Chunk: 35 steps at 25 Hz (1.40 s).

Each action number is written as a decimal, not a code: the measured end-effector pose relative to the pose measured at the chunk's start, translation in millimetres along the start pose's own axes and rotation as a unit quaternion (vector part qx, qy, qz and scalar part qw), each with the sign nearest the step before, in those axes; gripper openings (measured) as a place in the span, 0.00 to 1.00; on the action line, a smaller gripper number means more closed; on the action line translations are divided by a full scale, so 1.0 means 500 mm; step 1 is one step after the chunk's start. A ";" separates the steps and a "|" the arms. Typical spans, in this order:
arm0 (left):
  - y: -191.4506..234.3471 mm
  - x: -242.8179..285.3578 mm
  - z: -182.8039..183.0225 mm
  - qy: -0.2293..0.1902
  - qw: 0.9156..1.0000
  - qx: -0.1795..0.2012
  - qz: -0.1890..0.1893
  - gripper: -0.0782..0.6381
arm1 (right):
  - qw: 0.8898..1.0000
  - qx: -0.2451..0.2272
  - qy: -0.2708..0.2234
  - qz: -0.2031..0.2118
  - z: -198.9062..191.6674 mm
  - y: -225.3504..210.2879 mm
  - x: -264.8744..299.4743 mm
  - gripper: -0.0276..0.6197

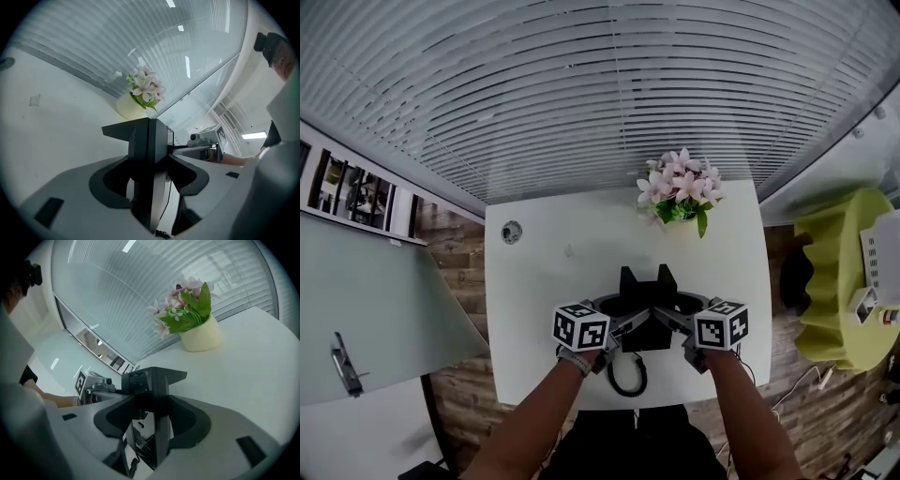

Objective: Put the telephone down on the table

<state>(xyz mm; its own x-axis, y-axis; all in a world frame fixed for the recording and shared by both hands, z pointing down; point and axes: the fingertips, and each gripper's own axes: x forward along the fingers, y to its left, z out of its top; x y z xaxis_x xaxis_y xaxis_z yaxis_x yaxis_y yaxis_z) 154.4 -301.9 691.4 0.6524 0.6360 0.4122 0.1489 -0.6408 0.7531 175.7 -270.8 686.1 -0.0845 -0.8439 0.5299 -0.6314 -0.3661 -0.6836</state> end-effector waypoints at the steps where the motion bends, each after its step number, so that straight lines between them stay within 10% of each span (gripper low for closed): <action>1: 0.006 0.003 -0.002 0.001 1.000 -0.002 -0.001 0.45 | 1.000 0.002 -0.001 -0.001 0.001 -0.003 0.003 0.41; 16: 0.053 0.021 -0.013 -0.004 0.999 -0.048 -0.008 0.45 | 0.999 0.034 -0.013 -0.008 0.007 -0.034 0.031 0.41; 22: 0.061 -0.014 0.007 -0.042 0.997 -0.043 0.044 0.47 | 0.999 0.028 -0.026 -0.021 0.011 -0.037 0.012 0.41; 29: 0.009 -0.112 0.075 -0.079 0.988 0.069 0.110 0.48 | 0.991 -0.066 -0.099 -0.055 0.077 0.017 -0.076 0.41; 35: -0.162 -0.189 0.149 -0.124 0.964 0.210 0.107 0.48 | 0.970 -0.163 -0.179 -0.018 0.138 0.180 -0.172 0.41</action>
<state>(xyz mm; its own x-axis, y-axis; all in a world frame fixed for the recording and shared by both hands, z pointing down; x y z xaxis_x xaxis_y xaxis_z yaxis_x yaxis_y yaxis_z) 136.0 -342.3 553.2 0.8512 0.3805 0.3616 0.2444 -0.8970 0.3684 179.3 -258.1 544.3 0.1784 -0.9364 0.3021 -0.8438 -0.3035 -0.4425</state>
